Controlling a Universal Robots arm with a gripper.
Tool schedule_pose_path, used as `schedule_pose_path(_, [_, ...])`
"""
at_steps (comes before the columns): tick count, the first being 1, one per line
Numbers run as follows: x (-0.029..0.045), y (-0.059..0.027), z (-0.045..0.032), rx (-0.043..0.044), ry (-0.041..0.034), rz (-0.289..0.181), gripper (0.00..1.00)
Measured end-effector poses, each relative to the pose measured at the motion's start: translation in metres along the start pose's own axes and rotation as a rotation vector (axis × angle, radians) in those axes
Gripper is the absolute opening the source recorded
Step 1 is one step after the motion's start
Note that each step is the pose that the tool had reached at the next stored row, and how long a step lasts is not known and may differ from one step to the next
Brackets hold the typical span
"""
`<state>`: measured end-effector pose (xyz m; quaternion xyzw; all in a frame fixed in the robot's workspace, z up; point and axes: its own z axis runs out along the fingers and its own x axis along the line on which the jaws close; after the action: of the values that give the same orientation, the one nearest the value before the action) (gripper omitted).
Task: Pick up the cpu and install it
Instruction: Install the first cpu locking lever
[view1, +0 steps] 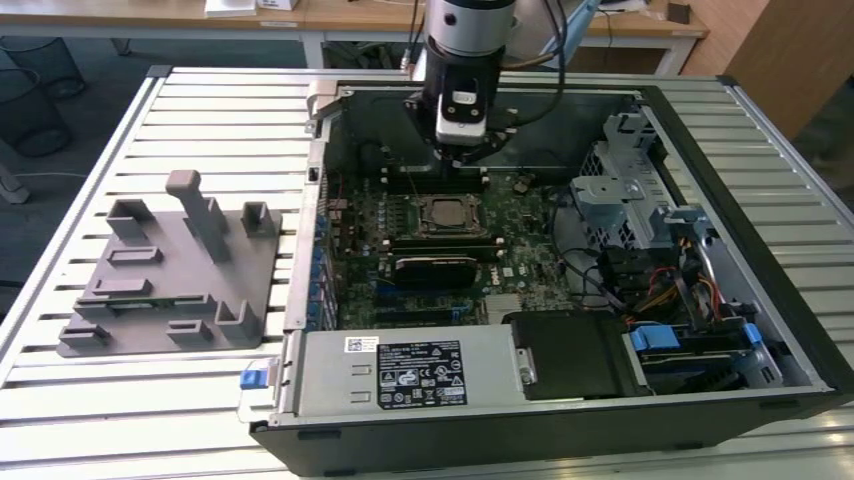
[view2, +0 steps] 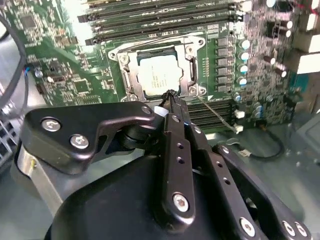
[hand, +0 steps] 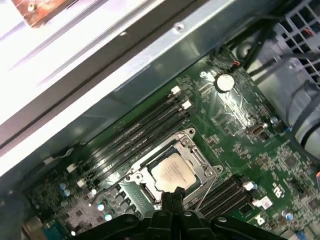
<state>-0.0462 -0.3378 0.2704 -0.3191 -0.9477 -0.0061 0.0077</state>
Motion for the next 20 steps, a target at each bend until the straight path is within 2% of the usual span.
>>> schedule_pose_path(17, [0.0, 0.0, 0.001, 0.0057, 0.002, -0.309, 0.11])
schedule_pose_path(20, [0.0, 0.0, 0.001, 0.0059, 0.0021, -0.319, 0.11])
